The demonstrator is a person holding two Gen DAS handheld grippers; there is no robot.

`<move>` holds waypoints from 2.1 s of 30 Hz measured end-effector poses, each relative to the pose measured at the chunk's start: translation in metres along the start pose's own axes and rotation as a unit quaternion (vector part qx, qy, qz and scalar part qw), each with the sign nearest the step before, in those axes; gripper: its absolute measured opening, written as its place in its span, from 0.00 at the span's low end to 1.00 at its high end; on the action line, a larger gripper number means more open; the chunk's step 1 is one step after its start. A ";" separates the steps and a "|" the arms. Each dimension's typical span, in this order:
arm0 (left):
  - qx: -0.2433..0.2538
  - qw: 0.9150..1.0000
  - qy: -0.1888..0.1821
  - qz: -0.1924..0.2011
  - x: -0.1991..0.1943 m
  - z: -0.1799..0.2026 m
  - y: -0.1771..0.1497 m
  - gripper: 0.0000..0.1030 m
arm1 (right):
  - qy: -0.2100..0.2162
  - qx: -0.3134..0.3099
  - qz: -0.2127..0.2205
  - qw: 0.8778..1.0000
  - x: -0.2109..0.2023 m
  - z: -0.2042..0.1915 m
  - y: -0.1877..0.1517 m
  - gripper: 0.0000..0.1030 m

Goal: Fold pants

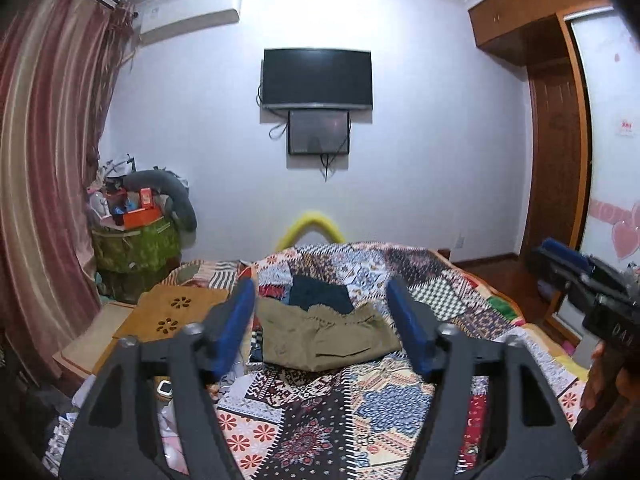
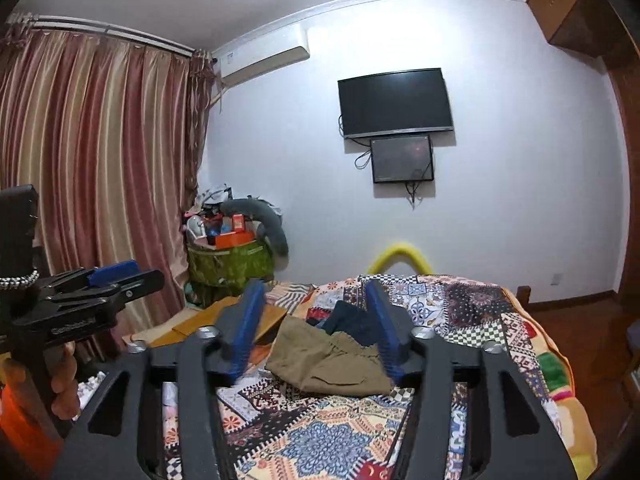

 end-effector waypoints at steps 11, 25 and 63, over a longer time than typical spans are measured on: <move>0.001 1.000 -0.005 0.023 -0.022 0.008 -0.001 0.98 | -0.038 -0.007 0.015 0.999 -0.017 -0.005 0.003 1.00; -0.001 1.000 -0.015 0.018 -0.020 0.013 -0.005 1.00 | -0.049 -0.001 0.004 0.999 -0.020 0.001 -0.007 1.00; 0.009 1.000 -0.029 -0.001 0.003 0.026 -0.016 1.00 | -0.055 0.017 -0.019 0.998 -0.019 0.013 -0.017 1.00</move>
Point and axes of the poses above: each gripper's, at about its wrist camera, not at the fingertips, and x roughly the way its jaws point, z to its right, y to its top, the point moved 8 cm from there along x, roughly the way its jaws point, and after that the axes turned 7 degrees about -z, right-handed, at the moved point
